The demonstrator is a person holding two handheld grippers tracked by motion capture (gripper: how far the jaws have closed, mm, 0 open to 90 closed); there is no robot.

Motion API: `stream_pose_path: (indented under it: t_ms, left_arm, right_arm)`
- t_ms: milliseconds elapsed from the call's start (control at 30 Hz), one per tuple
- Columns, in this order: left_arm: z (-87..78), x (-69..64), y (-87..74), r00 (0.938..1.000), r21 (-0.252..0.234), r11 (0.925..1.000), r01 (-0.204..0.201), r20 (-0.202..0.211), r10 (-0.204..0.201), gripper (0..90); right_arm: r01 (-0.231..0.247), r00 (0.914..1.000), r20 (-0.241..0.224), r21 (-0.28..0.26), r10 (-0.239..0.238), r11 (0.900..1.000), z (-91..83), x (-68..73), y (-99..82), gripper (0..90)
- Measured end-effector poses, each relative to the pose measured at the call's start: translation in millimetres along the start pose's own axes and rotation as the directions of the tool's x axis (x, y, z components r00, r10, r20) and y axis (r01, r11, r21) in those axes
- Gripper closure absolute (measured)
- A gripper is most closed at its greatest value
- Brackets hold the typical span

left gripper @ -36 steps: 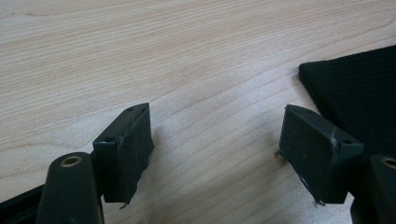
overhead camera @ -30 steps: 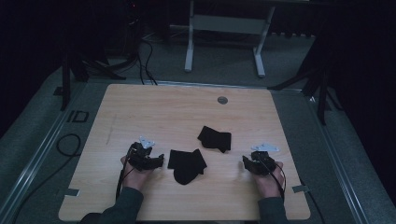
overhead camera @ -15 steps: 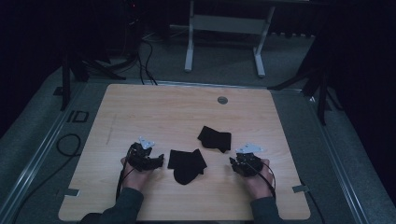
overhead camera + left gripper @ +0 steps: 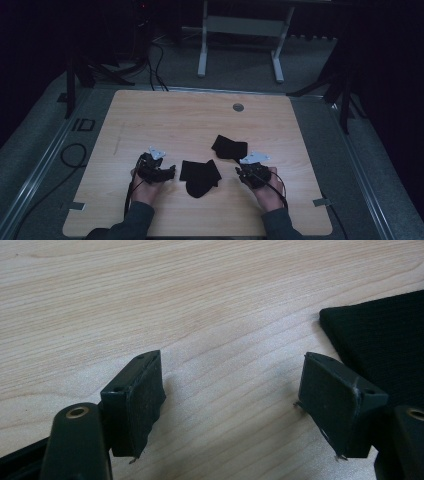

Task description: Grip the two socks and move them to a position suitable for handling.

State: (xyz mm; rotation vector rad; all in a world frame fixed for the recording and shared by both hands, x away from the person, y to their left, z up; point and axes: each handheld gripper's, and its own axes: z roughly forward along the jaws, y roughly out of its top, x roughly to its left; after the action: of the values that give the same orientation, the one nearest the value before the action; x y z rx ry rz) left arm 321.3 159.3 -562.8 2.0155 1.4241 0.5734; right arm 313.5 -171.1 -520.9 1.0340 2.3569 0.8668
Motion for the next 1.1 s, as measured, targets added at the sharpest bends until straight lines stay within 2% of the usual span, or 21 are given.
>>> stream_pose_path:
  t_ms: [100,233,467,567,700,833,900,967,1100]
  left_arm:
    - [0.0,-0.1,0.0,1.0,0.0,1.0,0.001,-0.001,-0.001,26.5]
    - [-0.1,-0.3,-0.1,1.0,-0.001,1.0,0.001,-0.001,-0.001,26.6]
    - [0.0,-0.6,-0.2,1.0,-0.004,1.0,0.004,-0.001,-0.004,26.7]
    - [-1.2,-2.4,0.0,1.0,-0.006,1.0,-0.006,0.008,0.006,32.4]
    - [-1.2,-3.1,0.1,0.9999,-0.008,0.9999,-0.011,0.011,0.011,35.3]
    - [-1.8,-4.5,0.2,0.9998,-0.01,0.9998,-0.014,0.016,0.015,38.6]
    - [-2.2,-5.8,0.4,0.9997,-0.01,0.9998,-0.016,0.017,0.016,41.5]
    - [-2.6,-6.8,0.5,0.9997,-0.008,0.9998,-0.018,0.016,0.018,43.7]
    - [-3.4,-8.8,0.7,0.9996,-0.006,0.9997,-0.023,0.018,0.023,47.6]
  right_arm:
    - [0.023,0.9997,-0.013,-0.012,-0.023,0.9997,0.8,8.4,10.5,82.2]
    - [0.049,0.9967,-0.062,-0.036,-0.052,0.9981,1.4,21.4,25.5,85.3]
    - [0.108,0.9859,-0.123,-0.051,-0.114,0.9928,7.1,49.6,43.4,85.0]
    - [0.13,0.9805,-0.143,-0.039,-0.135,0.9907,15.1,59.8,46.8,83.9]
    - [0.126,0.9772,-0.169,-0.025,-0.128,0.9917,26.2,67.2,49.7,83.4]
    - [0.129,0.9778,-0.169,0.013,-0.125,0.9916,36.5,71.3,48.7,83.7]
    - [0.129,0.9797,-0.16,0.038,-0.121,0.991,40.9,70.4,46.9,84.2]
    - [0.108,0.9818,-0.163,0.062,-0.097,0.9922,45.8,67.9,44.6,85.3]
    - [0.103,0.9824,-0.165,0.089,-0.088,0.9907,52.1,65.9,39.9,86.0]
